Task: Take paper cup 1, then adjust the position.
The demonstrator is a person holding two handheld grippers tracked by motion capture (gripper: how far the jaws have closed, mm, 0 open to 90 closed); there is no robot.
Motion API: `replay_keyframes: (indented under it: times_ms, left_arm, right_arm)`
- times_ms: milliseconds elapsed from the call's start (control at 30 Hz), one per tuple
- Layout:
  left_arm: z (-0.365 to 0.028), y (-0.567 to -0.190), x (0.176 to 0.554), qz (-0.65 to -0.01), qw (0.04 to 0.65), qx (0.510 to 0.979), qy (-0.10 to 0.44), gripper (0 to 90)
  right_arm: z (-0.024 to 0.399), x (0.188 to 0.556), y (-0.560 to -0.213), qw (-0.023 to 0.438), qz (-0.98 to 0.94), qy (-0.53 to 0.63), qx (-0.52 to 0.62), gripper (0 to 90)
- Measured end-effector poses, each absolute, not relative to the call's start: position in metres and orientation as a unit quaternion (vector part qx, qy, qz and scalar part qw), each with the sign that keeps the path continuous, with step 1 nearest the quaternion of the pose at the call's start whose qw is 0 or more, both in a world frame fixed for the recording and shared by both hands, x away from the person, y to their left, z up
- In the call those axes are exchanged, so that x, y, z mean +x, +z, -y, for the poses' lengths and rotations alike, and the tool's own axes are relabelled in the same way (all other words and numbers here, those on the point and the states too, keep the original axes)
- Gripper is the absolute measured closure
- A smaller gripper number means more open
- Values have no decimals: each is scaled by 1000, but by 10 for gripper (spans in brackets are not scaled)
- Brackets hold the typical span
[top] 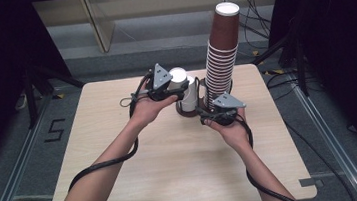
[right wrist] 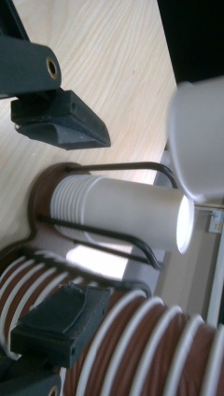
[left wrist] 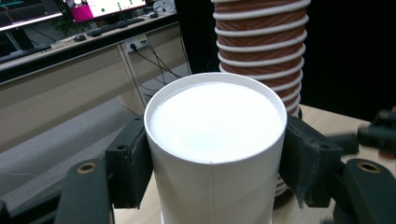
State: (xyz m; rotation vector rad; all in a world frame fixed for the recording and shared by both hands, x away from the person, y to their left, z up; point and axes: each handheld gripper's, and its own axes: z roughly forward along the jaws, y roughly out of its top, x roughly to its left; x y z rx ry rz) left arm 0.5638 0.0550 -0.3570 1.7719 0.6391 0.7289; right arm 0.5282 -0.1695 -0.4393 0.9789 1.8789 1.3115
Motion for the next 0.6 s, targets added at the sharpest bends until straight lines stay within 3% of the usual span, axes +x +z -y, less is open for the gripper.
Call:
replay_keyframes:
  times_ms: [233, 600]
  left_arm:
    - [-65, -366, 542, -260, 510, 761, 305, 322]
    - [-71, -393, 513, -248, 492, 780, 295, 321]
  right_arm:
    - [190, 500, -434, 301, -716, 513, 364, 226]
    - [178, 455, -442, 270, -733, 532, 327, 199]
